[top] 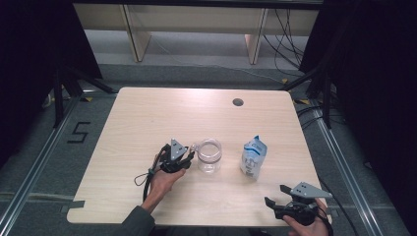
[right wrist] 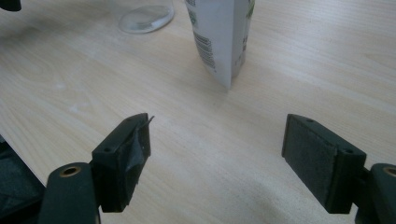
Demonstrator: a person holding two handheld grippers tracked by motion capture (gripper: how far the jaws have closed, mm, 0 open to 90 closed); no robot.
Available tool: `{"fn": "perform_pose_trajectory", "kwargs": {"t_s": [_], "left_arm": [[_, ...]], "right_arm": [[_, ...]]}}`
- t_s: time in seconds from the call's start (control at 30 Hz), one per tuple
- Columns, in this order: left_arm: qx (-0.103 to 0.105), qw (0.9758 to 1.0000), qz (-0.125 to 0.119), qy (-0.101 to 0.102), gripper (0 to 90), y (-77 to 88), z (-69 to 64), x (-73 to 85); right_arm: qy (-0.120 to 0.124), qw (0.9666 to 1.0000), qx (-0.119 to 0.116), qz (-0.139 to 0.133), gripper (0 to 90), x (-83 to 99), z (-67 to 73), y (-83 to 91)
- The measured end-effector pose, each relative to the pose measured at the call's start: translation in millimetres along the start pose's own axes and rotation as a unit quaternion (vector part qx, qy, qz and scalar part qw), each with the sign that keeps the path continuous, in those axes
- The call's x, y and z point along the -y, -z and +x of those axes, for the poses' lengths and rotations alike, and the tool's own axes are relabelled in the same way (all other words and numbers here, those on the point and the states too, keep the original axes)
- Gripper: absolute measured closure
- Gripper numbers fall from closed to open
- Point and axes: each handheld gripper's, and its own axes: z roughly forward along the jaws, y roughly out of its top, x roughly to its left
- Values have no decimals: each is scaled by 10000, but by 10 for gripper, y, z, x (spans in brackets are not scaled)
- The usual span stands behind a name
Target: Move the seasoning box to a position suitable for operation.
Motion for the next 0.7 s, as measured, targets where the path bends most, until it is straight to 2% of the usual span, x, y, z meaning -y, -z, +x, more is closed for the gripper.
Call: {"fn": "perform_pose_trajectory", "kwargs": {"t_s": [0.03, 0.07, 0.13, 0.17, 0.23, 0.3, 0.33, 0.37, 0.5, 0.53, 0.6, 0.7], "left_arm": [[19, 10000, -14, 45, 695, -3, -5, -3], [46, 10000, -34, -21, 710, -1, 0, -14], [62, 10000, -50, -6, 724, -6, -5, -18], [44, 10000, -72, -23, 762, -8, -8, -26], [57, 9999, -98, 5, 805, -16, -17, -29], [5, 9999, -73, -71, 812, -8, -17, -32], [51, 9999, -106, -76, 814, -9, -9, -29], [51, 9999, -106, -76, 815, -9, -9, -29], [66, 9999, -138, 11, 816, 10, -24, -17], [60, 9999, -115, -58, 817, 27, -23, -19], [61, 9999, -126, -49, 821, 66, -46, -6], [73, 9999, -124, 38, 830, 94, -61, 6]], "right_arm": [[15, 10000, 6, -12, 244, -1, 0, 0], [27, 10000, -9, 15, 244, -4, -2, 5], [28, 10000, -14, 8, 244, -4, -3, 4], [165, 9999, -12, -32, 244, -6, -32, -5], [155, 9999, -5, -39, 244, -5, -29, -7], [163, 9999, 7, -58, 245, -3, -26, -12], [28, 10000, 7, -13, 245, -1, -1, -6], [120, 9999, 23, -44, 245, -3, -12, -9], [186, 9998, -20, -74, 245, -5, -26, -19], [165, 9998, -52, -73, 245, -5, -28, -19], [141, 9999, -51, -64, 246, -3, -27, -14], [167, 9998, -60, -46, 246, -6, -34, -9]]}}
